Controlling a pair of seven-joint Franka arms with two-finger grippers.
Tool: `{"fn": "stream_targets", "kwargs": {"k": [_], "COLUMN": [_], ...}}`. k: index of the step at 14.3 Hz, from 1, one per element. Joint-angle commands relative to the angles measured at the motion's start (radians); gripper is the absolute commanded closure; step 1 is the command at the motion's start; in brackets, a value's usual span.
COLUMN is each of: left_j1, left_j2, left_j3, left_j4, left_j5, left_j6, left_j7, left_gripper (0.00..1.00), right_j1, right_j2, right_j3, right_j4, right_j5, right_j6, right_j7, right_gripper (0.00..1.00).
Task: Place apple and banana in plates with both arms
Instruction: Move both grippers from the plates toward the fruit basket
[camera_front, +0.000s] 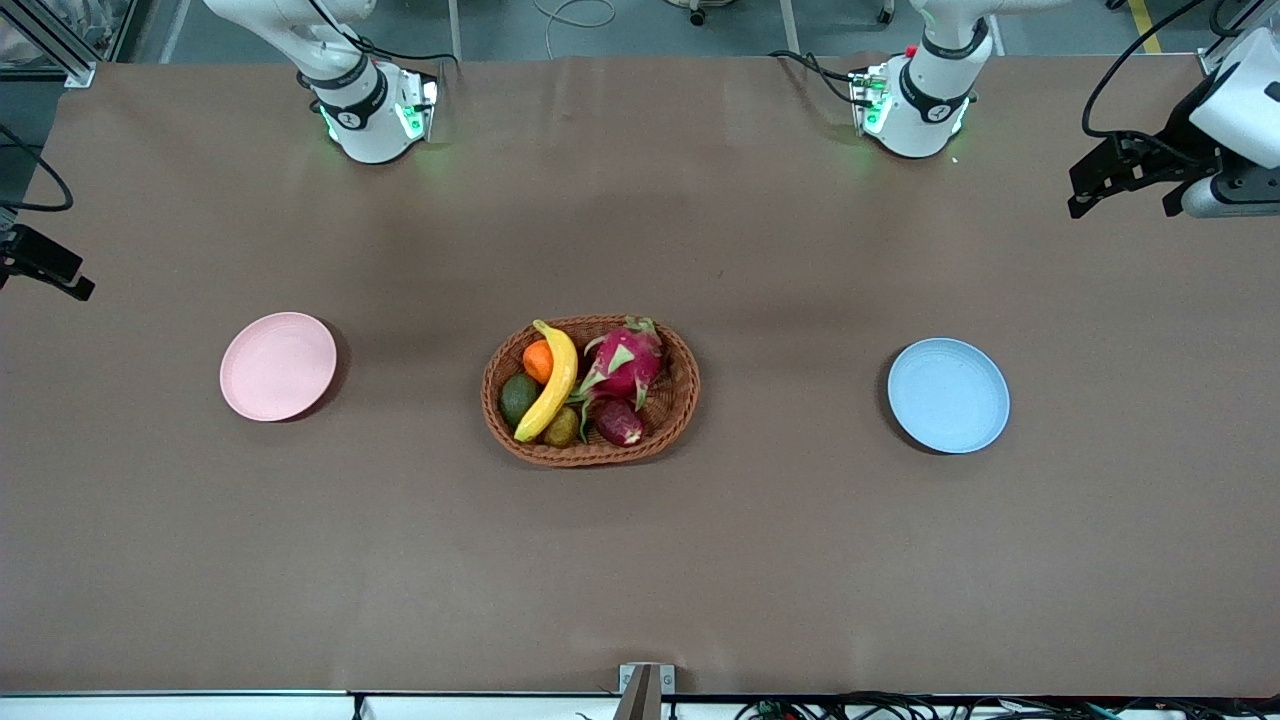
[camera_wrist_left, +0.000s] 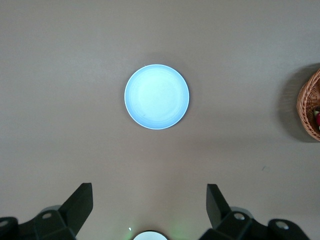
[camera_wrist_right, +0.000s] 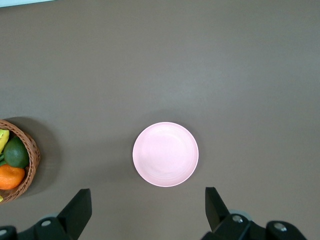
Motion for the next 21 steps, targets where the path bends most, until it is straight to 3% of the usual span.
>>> {"fn": "stream_targets", "kwargs": {"k": [1,5,9,12,16,21], "left_j1": [0.004,-0.01,-0.014,-0.037,-0.154,-0.272], "left_j2": [0.011,0.067,0.207,0.311,0.481,0.63], "left_j3": [-0.003,-0.006,-0.102,-0.171,-0.179,-0.179], "left_j4": [0.025,0.051,0.103,0.101,0.112,0.117], "left_j5": [0.001,0.016,0.008,0.005,-0.002,-0.002], "left_j6": [-0.028,-0.023,0.021,0.145,0.302,0.561], "left_j7": [0.013,0.004,-0.126,-0.286,-0.49,-0.758], "left_gripper": [0.0,0.0,0.0,0.0,0.0,0.0], "right_j1": [0.01,0.011,0.049,0.112,0.195,0.354], "right_j2": [-0.029,-0.024,-0.002,0.074,0.159,0.27], "right_j3": [-0.006,-0.005,-0.003,-0.003,-0.003,-0.003], "right_j4": [-0.03,-0.03,-0.044,-0.05,-0.05,-0.05], "right_j5": [-0.025,-0.025,-0.025,-0.018,0.011,0.065], "right_j6": [0.002,-0.024,-0.015,0.005,0.033,0.157], "right_j7": [-0.007,-0.007,0.0,0.003,0.037,0.227], "right_gripper": [0.0,0.0,0.0,0.0,0.0,0.0]}}
